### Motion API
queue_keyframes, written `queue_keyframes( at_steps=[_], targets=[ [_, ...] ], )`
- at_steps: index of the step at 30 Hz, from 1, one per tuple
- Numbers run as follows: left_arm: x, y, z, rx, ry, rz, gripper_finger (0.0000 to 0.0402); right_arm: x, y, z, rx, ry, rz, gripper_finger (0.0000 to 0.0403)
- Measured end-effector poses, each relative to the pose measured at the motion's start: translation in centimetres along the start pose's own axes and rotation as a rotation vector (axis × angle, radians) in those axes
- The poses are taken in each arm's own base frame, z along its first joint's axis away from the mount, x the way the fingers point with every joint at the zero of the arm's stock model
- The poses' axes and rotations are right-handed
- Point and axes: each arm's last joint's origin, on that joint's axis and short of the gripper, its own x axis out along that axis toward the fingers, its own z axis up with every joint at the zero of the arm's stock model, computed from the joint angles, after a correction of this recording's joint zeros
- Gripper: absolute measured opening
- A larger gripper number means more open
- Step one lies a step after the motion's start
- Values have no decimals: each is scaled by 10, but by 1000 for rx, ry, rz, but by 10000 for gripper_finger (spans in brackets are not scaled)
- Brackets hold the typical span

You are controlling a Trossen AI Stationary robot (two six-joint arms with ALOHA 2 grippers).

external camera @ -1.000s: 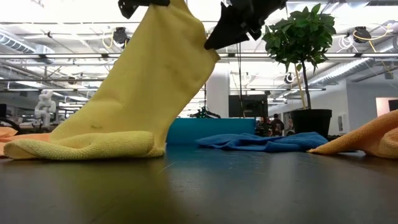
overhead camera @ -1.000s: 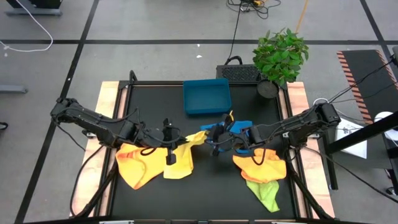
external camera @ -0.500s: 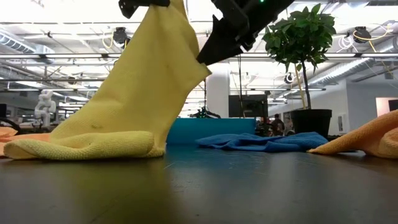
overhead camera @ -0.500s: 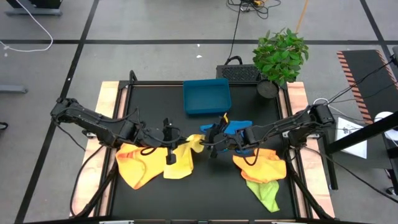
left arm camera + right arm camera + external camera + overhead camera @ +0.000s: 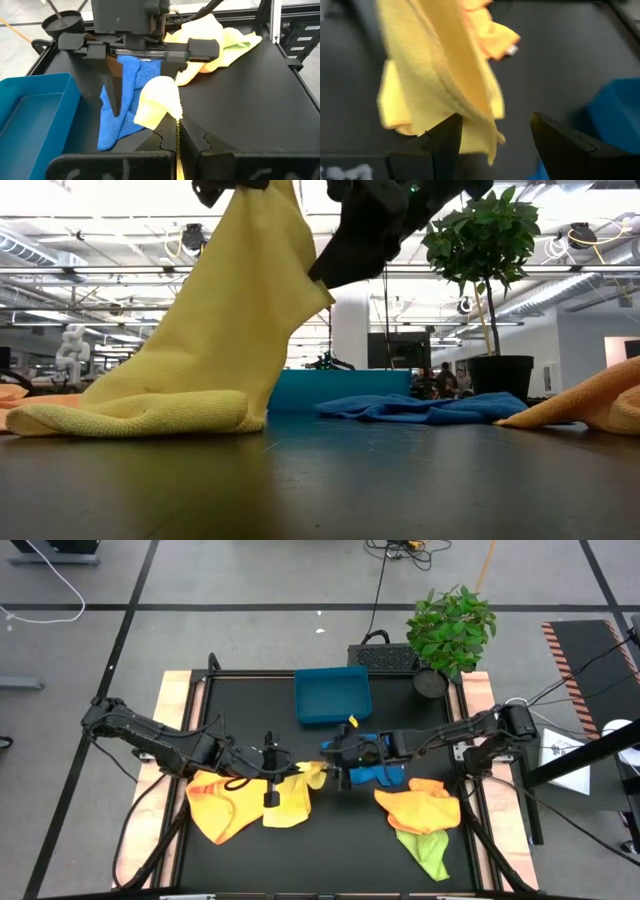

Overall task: Fold microfiber towels
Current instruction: Fold the yellow microfiber towel

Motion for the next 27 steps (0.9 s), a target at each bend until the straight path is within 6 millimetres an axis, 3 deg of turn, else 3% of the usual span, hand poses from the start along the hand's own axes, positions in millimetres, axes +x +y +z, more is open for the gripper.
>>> queue_keyframes(
  at_steps=[6,9,12,17,27],
  targets=[
    [0,0,0,3,4,-5,2,1,-13,2,-17,-11,186,225],
    [0,0,-1,4,10,-12,3,1,-17,4,-22,-30,267,202],
    [0,0,-1,5,13,-12,3,1,-18,3,-26,-18,305,145],
    [0,0,-1,5,14,-12,3,1,-18,-1,-28,25,326,18],
    [-1,-1,2,-22,-16,-2,3,-10,-6,1,3,39,352,3]
  ],
)
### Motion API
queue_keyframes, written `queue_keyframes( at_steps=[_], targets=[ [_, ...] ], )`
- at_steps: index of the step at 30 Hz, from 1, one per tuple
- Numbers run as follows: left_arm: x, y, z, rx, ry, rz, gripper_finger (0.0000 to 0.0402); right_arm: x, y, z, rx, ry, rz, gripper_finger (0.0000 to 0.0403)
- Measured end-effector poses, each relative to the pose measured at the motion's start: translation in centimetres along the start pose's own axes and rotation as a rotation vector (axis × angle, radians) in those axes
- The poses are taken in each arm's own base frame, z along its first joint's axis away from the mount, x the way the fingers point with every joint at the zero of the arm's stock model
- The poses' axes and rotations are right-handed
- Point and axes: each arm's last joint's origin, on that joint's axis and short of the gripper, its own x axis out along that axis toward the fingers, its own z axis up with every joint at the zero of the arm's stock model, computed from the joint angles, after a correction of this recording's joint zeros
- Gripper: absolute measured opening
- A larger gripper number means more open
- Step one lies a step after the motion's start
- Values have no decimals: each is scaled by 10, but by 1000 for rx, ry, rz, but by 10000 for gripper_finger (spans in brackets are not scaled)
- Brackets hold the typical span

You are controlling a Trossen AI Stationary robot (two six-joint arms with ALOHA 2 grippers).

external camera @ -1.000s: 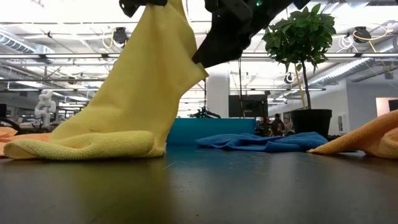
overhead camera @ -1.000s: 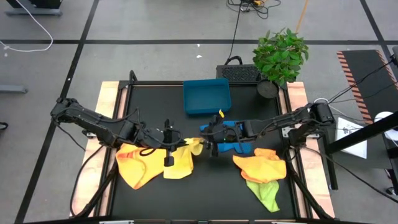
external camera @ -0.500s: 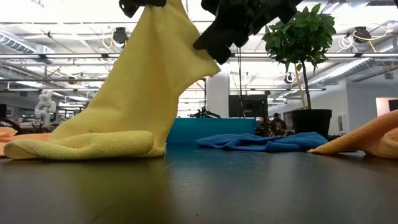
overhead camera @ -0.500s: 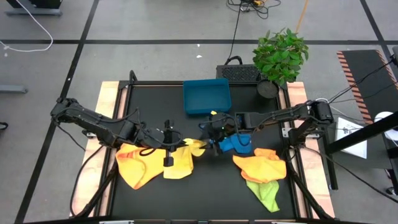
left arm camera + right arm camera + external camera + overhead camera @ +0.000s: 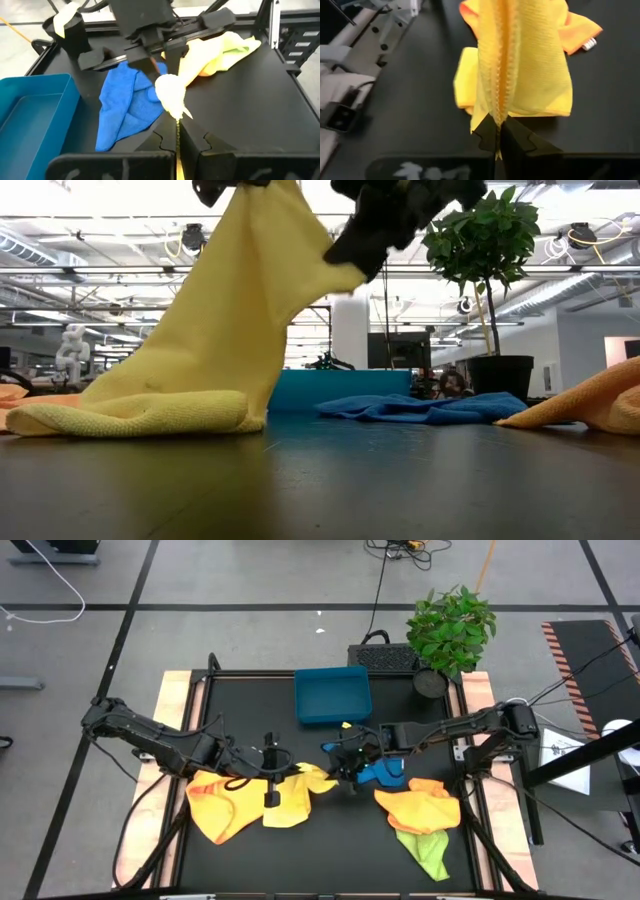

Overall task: Fold microfiber towels
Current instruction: Fold the yellow microfiber towel

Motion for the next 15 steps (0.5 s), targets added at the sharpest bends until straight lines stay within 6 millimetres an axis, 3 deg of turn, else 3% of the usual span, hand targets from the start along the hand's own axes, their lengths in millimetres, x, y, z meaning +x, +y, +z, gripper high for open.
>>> queue_keyframes(
  at_steps=[4,15],
  targets=[
    [-5,-4,8,-7,-26,-15,3,-20,18,9,-10,-51,23,2],
    [-33,-36,44,25,-213,-155,2,-88,90,27,-110,-274,131,1]
  ],
)
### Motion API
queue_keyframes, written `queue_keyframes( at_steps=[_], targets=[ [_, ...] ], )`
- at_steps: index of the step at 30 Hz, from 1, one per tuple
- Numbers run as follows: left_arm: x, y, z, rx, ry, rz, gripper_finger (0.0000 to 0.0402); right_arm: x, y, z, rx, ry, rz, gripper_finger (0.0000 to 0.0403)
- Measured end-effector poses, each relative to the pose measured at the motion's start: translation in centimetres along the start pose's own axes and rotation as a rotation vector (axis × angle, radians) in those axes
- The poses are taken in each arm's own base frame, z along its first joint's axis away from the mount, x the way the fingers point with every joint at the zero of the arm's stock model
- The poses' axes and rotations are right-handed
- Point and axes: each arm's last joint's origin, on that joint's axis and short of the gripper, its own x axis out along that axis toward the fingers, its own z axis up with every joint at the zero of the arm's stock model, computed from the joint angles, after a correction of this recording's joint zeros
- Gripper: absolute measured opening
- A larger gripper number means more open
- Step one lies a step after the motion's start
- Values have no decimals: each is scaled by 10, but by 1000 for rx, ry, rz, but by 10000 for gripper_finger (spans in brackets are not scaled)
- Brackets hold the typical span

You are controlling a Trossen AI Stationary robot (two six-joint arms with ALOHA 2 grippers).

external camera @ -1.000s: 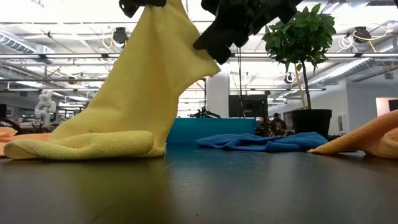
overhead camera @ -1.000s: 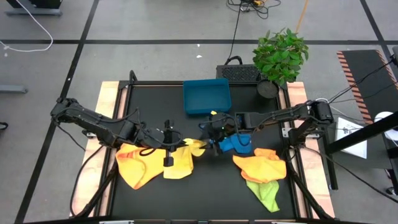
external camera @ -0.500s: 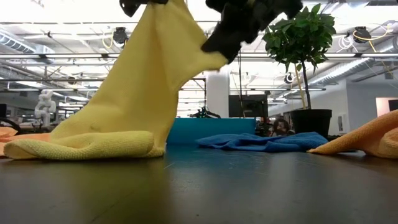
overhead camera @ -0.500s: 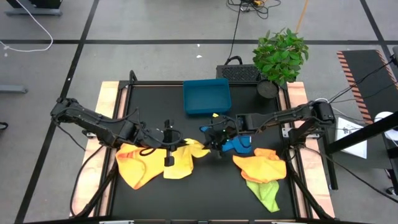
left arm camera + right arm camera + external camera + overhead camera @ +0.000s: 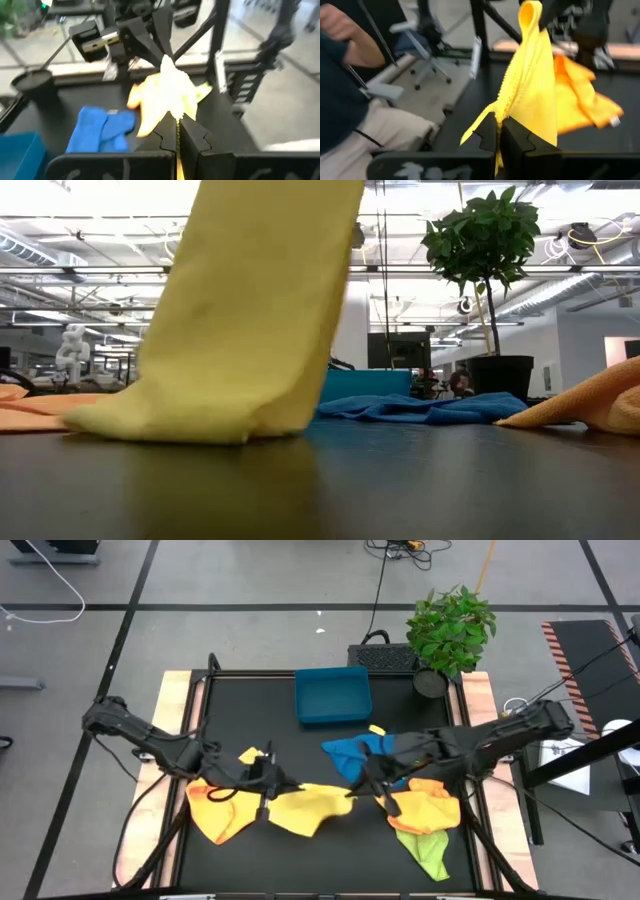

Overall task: Fold microfiber towels
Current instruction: Fold the yellow microfiber towel

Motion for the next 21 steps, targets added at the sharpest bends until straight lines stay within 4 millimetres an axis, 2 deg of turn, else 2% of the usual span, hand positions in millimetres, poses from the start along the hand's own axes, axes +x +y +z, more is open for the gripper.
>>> queue_keyframes(
  at_steps=[8,16,21],
  targets=[
    [-12,-23,23,-11,-155,-91,1,-9,30,16,-39,-138,91,0],
    [-12,-40,26,-118,-215,-150,3,-10,39,26,-37,-200,198,0],
    [-12,-42,29,-67,-251,-152,2,-12,41,32,-44,-255,245,0]
  ],
)
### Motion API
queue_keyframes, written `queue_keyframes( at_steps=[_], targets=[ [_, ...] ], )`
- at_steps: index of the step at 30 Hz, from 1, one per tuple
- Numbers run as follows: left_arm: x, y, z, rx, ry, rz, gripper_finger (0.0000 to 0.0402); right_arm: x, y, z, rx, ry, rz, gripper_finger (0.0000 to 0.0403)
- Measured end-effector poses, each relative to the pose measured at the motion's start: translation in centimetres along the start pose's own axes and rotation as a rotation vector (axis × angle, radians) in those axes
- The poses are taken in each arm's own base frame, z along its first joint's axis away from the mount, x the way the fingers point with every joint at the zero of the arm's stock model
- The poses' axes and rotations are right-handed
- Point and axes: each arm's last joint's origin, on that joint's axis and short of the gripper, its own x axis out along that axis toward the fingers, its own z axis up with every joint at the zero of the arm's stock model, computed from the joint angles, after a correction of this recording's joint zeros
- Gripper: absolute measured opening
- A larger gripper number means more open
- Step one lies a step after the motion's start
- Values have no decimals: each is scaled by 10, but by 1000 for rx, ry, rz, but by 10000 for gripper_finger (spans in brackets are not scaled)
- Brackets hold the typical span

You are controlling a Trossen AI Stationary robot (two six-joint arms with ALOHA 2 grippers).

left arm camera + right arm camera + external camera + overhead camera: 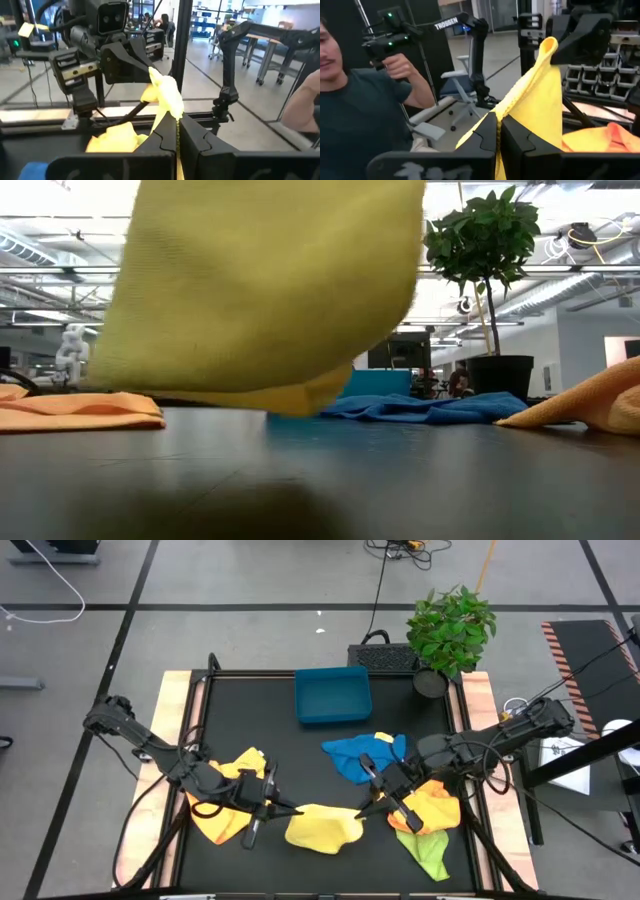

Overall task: Fold microfiber towels
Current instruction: Fold the yellow microfiber towel

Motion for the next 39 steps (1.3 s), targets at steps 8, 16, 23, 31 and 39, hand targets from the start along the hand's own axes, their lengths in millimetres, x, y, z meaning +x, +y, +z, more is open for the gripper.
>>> queue_keyframes(
  at_steps=[8,16,23,31,39],
  targets=[
    [-2,32,-15,-4,191,159,3,-8,-36,-20,157,164,-338,0],
    [-1,63,-41,-25,345,312,3,-5,-70,-38,208,257,-505,0],
    [-1,83,-41,-24,356,381,3,-10,-81,-36,201,250,-522,0],
    [-2,52,-21,-81,202,33,2,4,-45,-19,179,130,-99,0],
    [-6,23,-7,-92,74,-92,2,14,-17,-12,156,40,12,0]
  ],
)
